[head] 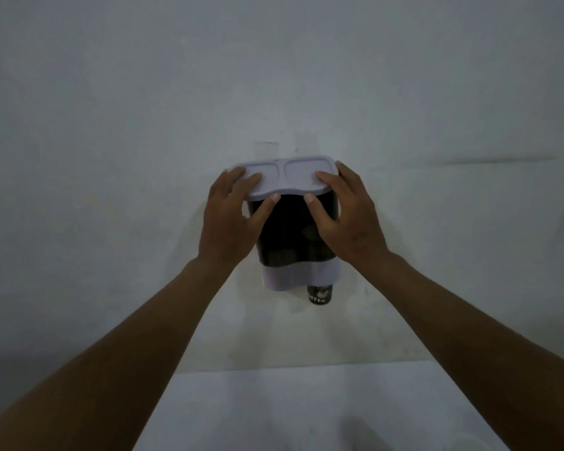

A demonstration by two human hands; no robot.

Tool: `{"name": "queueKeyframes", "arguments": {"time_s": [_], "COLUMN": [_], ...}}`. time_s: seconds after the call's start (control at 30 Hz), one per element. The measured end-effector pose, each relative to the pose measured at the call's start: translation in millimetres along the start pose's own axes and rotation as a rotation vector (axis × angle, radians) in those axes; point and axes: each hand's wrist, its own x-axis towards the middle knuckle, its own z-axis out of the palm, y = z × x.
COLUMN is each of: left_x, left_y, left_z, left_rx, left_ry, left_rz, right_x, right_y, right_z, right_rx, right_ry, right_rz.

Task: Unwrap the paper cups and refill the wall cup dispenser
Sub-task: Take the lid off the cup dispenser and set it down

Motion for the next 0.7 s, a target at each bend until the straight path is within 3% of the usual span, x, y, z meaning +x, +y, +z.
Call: {"name": "queueKeyframes", "arguments": {"time_s": [0.23, 0.5, 0.7], "left_x": [-106.4, -247.3, -335.4], "left_y": [-1.3, -0.8, -3.7], "left_z": [-29.9, -40.0, -32.3], "left_rx": [0.053, 0.058, 0.023], "left_ry": [0.004, -0.208, -0.383], "left_rz": [0.085, -0.023, -0.14], "right_x": [-97.2, -220.5, -310.7], "right_y": [-24.5, -15.9, -1.7], "right_z": [-8.6, -6.3, 0.8], "right_rx": [0.107, 0.194, 0.125], "right_ry": [-0.022, -0.395, -0.519], "right_rz": [-0.04, 0.201, 0.331]}}
